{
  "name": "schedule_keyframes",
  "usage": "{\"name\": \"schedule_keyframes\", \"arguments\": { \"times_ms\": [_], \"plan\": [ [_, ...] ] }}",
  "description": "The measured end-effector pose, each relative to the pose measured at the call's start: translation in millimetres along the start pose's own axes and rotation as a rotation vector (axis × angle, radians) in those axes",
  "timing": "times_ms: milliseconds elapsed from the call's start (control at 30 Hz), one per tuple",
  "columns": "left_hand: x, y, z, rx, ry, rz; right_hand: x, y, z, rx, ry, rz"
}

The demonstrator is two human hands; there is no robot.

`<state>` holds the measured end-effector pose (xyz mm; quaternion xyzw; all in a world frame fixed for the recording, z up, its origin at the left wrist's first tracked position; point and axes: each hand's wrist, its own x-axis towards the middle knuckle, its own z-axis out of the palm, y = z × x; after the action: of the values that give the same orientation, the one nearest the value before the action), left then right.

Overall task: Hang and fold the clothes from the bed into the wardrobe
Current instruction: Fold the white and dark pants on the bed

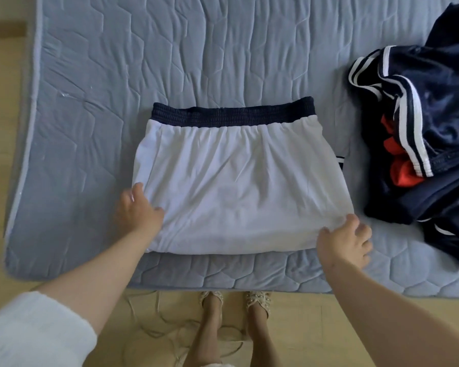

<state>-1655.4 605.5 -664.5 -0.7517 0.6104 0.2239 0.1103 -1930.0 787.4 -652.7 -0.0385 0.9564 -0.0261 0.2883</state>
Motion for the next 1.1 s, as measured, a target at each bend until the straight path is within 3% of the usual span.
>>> {"name": "schedule_keyframes", "arguments": {
  "times_ms": [100,200,300,367,567,667,733,867,967,1100],
  "plan": [
    [12,47,-5,0.120,-0.034,0.377,-25,-9,23,0.223,-0.079,0.298],
    [33,95,-3,0.240,-0.128,0.647,-45,-22,53,0.493,-0.311,0.526],
    [62,139,5,0.387,-0.095,0.873,-58,-35,87,0.804,-0.549,0.583],
    [84,163,12,0.439,-0.089,0.927,-57,-36,106,0.892,-0.602,0.575],
    [123,193,24,0.435,-0.257,0.718,-44,-15,132,0.952,-0.538,0.565],
    [116,190,23,0.343,-0.507,0.626,-46,-15,134,1.016,-0.523,0.583],
    [105,186,22,0.300,-0.659,0.579,-50,-15,131,1.117,-0.530,0.618],
    [85,174,26,0.177,-0.812,0.450,-59,-15,118,1.402,-0.604,0.690],
    [77,165,24,-0.007,-0.856,0.321,-60,-16,107,1.508,-0.670,0.686],
    [68,151,0,-0.306,-0.806,0.155,-51,-24,76,1.451,-0.752,0.594]
  ]
}}
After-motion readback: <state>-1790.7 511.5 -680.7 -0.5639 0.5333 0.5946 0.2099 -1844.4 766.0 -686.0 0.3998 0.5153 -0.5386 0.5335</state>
